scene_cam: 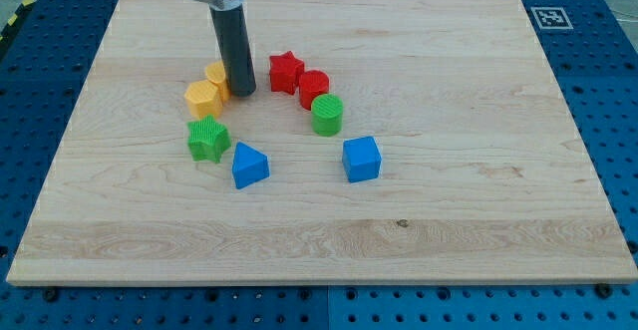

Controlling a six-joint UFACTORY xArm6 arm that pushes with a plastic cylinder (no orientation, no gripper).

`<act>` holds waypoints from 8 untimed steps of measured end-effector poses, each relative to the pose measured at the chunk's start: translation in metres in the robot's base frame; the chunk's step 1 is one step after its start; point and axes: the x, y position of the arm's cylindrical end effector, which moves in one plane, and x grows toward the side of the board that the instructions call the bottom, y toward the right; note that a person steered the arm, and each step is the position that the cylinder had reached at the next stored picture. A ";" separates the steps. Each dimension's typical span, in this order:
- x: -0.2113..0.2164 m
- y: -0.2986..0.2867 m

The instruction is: Make a diagonal line with the red blocks and green circle

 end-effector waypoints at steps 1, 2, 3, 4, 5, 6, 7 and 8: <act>-0.015 0.001; -0.019 0.013; -0.020 0.035; -0.020 0.048; -0.020 0.040; -0.014 0.019; 0.012 0.026; 0.039 0.039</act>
